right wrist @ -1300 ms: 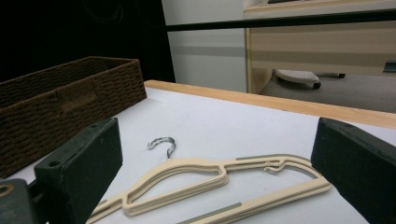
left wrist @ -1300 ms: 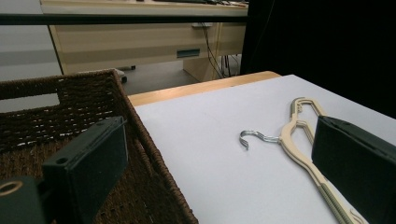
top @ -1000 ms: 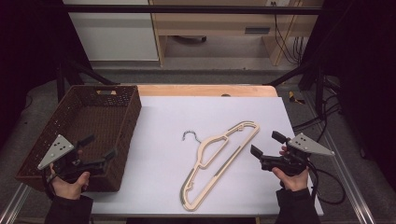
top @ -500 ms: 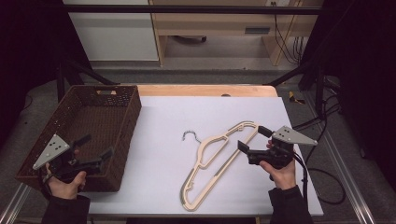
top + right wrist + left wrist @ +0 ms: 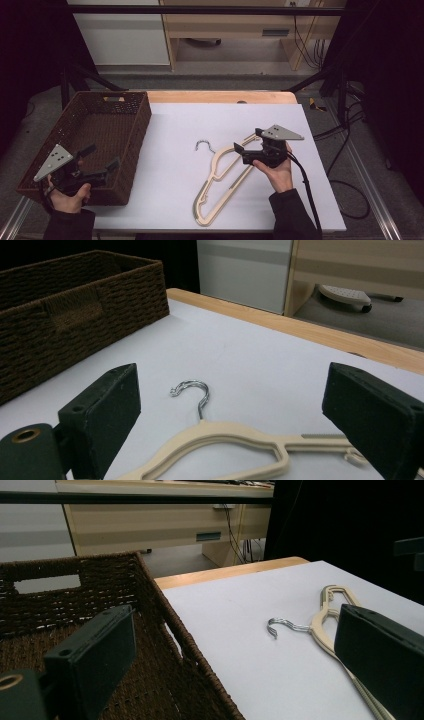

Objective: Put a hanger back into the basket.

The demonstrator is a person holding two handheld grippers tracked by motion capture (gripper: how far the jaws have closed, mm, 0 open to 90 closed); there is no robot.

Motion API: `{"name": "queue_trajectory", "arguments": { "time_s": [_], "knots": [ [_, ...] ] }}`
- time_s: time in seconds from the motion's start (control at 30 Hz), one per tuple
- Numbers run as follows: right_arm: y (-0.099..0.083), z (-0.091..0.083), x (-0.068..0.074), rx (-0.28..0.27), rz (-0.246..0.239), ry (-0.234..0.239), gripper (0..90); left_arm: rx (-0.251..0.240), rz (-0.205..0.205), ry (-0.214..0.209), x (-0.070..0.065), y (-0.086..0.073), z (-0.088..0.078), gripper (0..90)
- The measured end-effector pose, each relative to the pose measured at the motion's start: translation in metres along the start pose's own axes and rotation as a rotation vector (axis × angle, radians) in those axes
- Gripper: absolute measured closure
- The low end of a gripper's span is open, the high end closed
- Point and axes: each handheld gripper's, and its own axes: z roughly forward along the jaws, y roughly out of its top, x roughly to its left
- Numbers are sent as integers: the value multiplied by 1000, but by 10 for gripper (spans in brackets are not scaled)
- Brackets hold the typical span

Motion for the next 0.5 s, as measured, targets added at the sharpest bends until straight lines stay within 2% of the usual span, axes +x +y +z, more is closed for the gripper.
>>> {"name": "queue_trajectory", "arguments": {
  "time_s": [0.23, 0.5],
  "knots": [
    [9, 29, 8, 18, -41, 28, 129, -1, -1, -3, 0, 0, 0, 31],
    [14, 65, 23, 90, -78, 69, 154, 9, 4, -4, -1, 0, 2, 31]
  ]
}}
